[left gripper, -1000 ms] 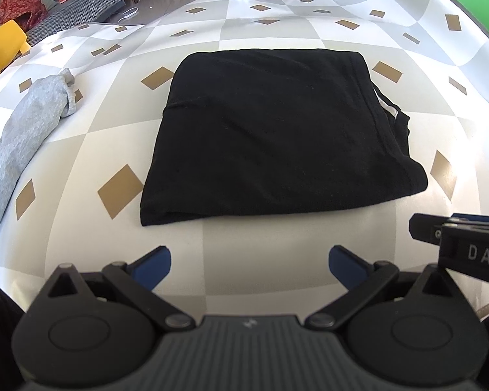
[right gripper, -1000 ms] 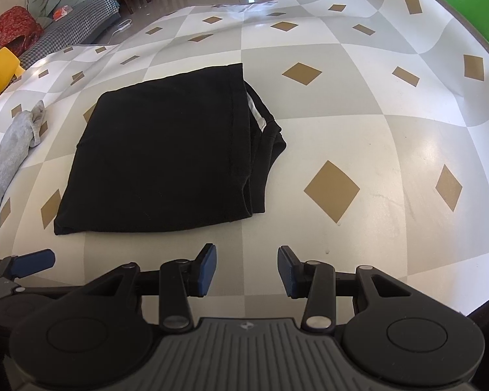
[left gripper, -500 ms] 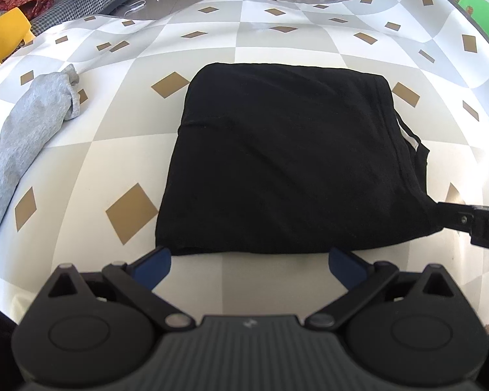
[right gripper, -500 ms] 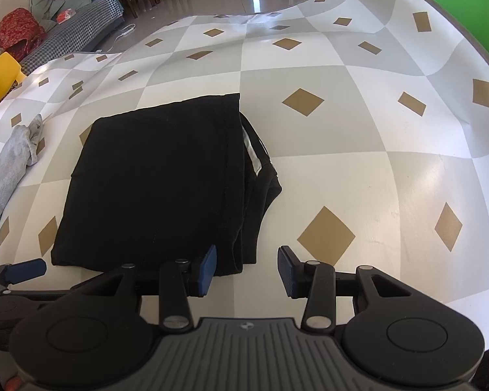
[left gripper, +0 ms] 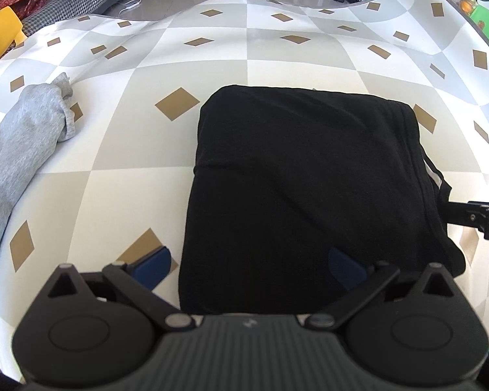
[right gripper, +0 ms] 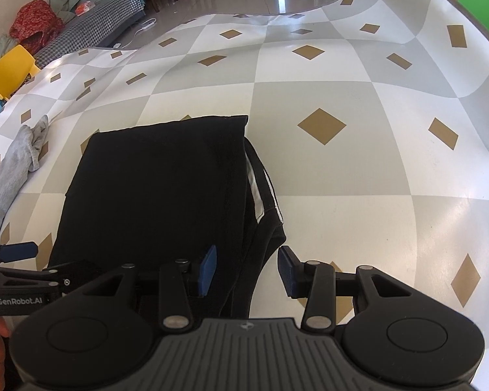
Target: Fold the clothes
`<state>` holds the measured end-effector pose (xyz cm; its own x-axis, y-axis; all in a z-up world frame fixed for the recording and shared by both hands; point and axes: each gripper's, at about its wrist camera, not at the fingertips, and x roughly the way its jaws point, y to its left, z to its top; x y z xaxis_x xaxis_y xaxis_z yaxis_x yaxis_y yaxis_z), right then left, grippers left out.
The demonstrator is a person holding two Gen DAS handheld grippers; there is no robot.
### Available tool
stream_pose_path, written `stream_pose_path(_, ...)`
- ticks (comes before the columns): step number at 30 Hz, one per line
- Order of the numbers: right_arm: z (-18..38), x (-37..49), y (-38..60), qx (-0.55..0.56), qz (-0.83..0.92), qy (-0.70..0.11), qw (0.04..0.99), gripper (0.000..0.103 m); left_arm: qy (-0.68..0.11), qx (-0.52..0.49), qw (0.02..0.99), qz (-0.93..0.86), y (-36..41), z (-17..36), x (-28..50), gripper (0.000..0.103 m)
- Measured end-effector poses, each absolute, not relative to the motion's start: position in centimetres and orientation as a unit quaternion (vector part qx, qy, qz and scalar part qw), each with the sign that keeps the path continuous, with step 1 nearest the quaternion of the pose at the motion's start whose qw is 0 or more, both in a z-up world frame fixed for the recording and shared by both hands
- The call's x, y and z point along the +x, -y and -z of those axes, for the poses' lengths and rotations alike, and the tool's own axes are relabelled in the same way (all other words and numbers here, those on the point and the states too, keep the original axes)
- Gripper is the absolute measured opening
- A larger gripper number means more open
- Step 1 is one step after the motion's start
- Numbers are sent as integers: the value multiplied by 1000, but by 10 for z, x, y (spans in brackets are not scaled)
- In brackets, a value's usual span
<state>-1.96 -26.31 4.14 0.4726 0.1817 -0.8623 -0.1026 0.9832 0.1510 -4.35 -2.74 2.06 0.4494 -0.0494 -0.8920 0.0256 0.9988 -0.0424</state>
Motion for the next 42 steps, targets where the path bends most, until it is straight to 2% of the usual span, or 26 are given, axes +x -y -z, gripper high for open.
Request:
stream_pose_path(25,-15,38,308,142,-134,-538,820,42,-531,-84,839,79,-27,5,10,103)
stream_pose_path(34,-10,48,309,180,-166,-535,809,46,-512,-108,842,132,-20,8,19,103)
stream_pose_path(42,-8,52,301,172,-192,-518,815,48,-496,-74,849,163,0,9,23,103)
